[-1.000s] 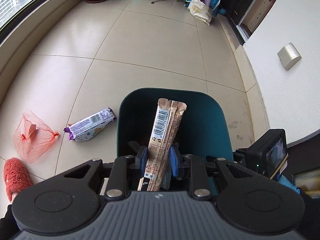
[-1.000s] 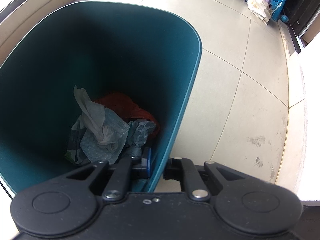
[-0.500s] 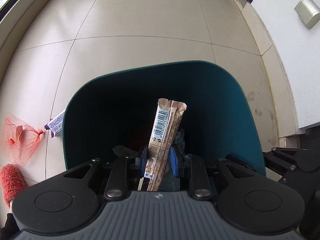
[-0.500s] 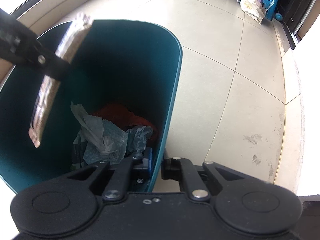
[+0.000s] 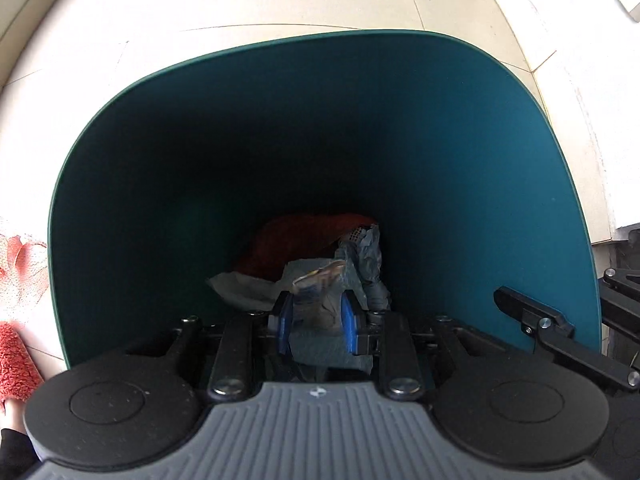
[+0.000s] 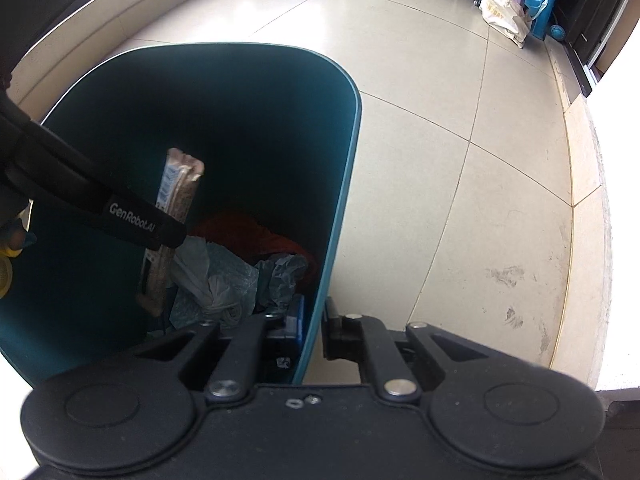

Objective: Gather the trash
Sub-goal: 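Move the left tool to the purple biscuit pack and grasp it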

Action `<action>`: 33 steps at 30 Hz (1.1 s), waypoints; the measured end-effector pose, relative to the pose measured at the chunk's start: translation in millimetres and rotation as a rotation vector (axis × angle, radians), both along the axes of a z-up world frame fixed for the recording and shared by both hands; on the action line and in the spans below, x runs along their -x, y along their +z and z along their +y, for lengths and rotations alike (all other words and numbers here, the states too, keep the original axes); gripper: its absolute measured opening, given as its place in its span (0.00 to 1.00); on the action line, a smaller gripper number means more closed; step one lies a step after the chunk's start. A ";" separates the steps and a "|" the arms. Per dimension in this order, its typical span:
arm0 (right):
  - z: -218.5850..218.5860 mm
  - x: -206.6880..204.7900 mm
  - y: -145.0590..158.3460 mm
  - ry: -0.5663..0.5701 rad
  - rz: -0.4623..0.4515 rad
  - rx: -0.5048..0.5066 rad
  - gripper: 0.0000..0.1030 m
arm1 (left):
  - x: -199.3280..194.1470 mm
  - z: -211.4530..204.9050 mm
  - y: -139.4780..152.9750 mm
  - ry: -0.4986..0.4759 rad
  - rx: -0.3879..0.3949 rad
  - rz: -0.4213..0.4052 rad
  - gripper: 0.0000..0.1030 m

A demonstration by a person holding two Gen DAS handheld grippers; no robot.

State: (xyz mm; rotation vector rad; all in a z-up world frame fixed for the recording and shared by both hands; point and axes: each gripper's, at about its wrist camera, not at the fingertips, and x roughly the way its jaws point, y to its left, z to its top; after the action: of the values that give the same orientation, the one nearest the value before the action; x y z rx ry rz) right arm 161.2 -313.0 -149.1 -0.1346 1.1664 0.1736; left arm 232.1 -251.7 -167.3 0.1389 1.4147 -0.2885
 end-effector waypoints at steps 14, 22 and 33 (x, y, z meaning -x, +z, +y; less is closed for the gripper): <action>-6.8 6.0 4.9 -0.002 -0.003 0.021 0.05 | 33.9 18.2 67.2 -0.029 0.098 -0.140 0.64; -3.7 2.8 10.3 -0.040 0.007 0.014 0.04 | 17.3 66.9 104.2 0.018 0.156 -0.184 0.69; -5.1 6.1 1.6 -0.027 0.001 0.017 0.04 | -9.4 172.2 104.1 0.165 0.115 -0.231 0.77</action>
State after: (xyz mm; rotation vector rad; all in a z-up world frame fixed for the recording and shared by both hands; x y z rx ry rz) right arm 155.1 -318.1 -147.6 -0.1334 1.1705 0.1405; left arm 241.5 -79.5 -63.1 -0.0386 1.1692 -0.2095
